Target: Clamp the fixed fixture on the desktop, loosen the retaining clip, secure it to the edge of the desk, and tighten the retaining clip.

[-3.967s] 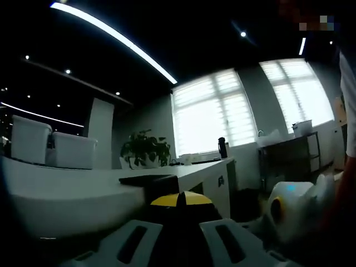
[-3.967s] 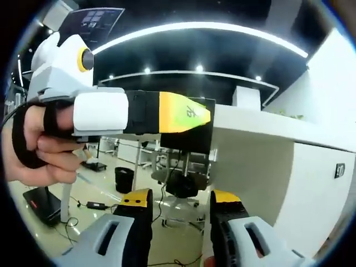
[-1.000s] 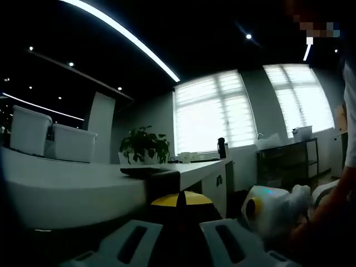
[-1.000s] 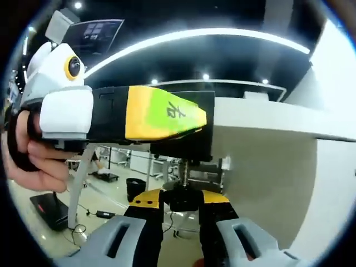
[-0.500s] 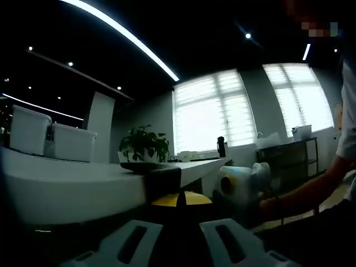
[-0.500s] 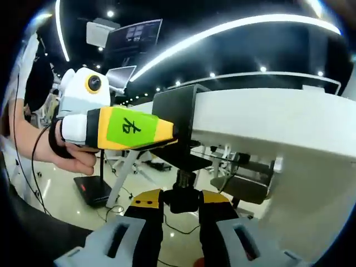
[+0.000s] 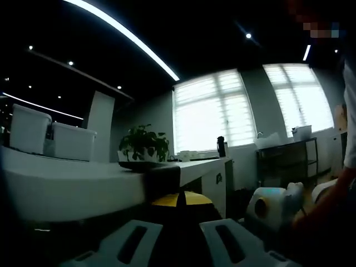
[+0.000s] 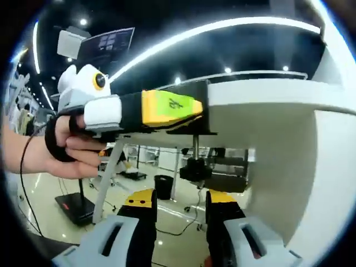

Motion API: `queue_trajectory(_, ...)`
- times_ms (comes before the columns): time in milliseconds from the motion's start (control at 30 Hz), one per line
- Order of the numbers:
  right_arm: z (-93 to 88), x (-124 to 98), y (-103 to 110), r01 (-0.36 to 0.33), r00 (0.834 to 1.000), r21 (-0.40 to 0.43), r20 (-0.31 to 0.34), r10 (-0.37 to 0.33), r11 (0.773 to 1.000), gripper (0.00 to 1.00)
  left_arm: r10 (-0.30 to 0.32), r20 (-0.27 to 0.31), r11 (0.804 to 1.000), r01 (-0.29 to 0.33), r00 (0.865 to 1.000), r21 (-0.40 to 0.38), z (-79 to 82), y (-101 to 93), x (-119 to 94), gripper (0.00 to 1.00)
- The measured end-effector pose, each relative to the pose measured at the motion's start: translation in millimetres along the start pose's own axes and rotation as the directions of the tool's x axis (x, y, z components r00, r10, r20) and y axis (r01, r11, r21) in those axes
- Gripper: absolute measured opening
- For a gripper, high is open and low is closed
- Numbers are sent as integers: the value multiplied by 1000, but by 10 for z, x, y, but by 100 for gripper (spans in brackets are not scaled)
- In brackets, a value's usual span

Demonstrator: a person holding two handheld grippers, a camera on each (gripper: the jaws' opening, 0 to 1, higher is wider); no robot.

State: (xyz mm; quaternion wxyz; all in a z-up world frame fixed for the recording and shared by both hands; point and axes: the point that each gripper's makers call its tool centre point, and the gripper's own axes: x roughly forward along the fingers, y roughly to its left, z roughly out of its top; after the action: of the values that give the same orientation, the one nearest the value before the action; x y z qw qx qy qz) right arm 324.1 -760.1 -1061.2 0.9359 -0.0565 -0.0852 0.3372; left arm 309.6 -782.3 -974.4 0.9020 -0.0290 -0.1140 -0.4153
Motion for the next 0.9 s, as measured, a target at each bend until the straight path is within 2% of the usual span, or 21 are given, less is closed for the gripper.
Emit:
queue_trajectory(67,23,-11,-33,92,995,-67,-20,-93,994,33,2,-1,1000,-2,1000,0,-3,0,3,2)
queue_trajectory(100,36,-12,-18,116,993,-67,-29,-119,991,32,3,-1,1000,-3,1000,-1,-3,-1,4,2)
queue_trajectory(167,131,-23,85,134,991,31,-3,-134,990,32,3,-4,1000,-3,1000,-2,-2,-4,7,2)
queue_trajectory(300,169,6,66,195,981,-49,-8,-196,980,32,7,-16,1000,-6,1000,18,2,-7,0,2)
queue_trajectory(433,172,55,18,225,974,-7,-10,-225,974,32,5,-12,1000,-5,1000,13,15,4,-12,2)
queue_trajectory(700,174,146,-80,265,964,2,-14,-265,964,31,6,-4,1000,-6,1000,14,39,13,-13,2)
queue_trajectory(800,178,180,-123,277,961,-16,-11,-277,961,30,6,23,1000,-6,1000,-12,134,27,-29,2)
queue_trajectory(900,193,200,-164,285,958,-23,-9,-285,958,29,6,29,1000,-6,1000,-13,147,30,-28,2)
